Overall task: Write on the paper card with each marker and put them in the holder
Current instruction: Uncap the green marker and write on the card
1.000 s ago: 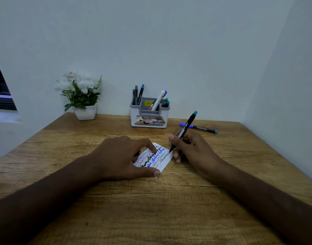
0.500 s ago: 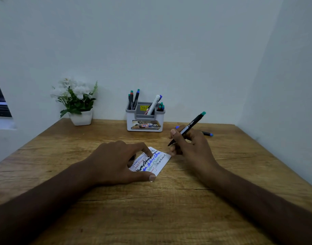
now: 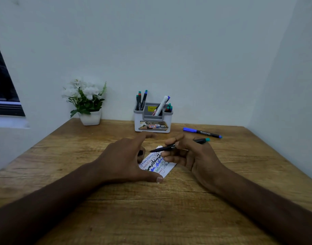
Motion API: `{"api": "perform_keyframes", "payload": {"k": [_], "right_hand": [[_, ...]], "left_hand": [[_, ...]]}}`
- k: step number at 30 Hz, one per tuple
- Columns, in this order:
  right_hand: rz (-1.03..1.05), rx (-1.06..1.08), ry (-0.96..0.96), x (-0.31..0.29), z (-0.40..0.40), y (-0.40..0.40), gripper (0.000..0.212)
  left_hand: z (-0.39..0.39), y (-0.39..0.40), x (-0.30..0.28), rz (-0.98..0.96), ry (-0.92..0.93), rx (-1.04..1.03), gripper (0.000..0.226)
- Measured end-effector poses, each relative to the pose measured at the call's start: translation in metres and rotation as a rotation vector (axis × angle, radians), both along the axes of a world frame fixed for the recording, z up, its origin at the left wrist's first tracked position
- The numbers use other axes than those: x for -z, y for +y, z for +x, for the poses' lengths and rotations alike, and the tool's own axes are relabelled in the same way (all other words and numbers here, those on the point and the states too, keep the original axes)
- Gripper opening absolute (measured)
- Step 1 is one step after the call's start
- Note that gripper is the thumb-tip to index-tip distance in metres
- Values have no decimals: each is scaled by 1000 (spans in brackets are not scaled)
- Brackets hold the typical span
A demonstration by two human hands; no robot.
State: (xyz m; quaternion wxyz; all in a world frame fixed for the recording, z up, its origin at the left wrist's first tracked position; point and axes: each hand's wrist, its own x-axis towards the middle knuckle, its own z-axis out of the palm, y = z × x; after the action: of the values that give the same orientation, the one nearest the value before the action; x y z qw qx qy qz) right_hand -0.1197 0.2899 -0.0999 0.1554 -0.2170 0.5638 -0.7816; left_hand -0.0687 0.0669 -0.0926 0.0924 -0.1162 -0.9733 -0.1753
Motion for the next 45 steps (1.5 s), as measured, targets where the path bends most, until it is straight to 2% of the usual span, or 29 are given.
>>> {"api": "perform_keyframes", "payload": {"k": [6,12,14,16,18,20,32,36,39,41,43,45], "right_hand": [[46,25,67,1,1,-2,28],[96,-1,104,4,0,-3,7],[111,-27,139,5,0,-2,19],[200,-14,233,4,1,-1,22],[366,61,384,4,3,-3,14],[426,79,459,6,3,-6,13],[438,153,418,9,9,-16,11],[408,134,417,6,11,-17,3],[361,121,396,6,9,-16,7],[375,127,374,8,8,-16,11],[375,79,315,9,9,-16,24],[358,0,263,9,8,-16,49]], "left_hand": [[-1,0,0,23,-7,11,122],[-1,-1,1,2,-34,-1,120],[-1,0,2,-13,-28,-5,119],[-1,0,1,-20,-26,-11,118],[0,1,1,-3,-14,-5,118],[2,3,0,13,25,14,118],[-1,10,0,75,68,64,109],[-2,13,2,57,99,78,97],[-3,10,1,-80,202,91,78],[-3,3,1,-166,192,143,62],[-2,-6,0,-186,131,207,47],[-2,-14,-3,-180,85,233,41]]}}
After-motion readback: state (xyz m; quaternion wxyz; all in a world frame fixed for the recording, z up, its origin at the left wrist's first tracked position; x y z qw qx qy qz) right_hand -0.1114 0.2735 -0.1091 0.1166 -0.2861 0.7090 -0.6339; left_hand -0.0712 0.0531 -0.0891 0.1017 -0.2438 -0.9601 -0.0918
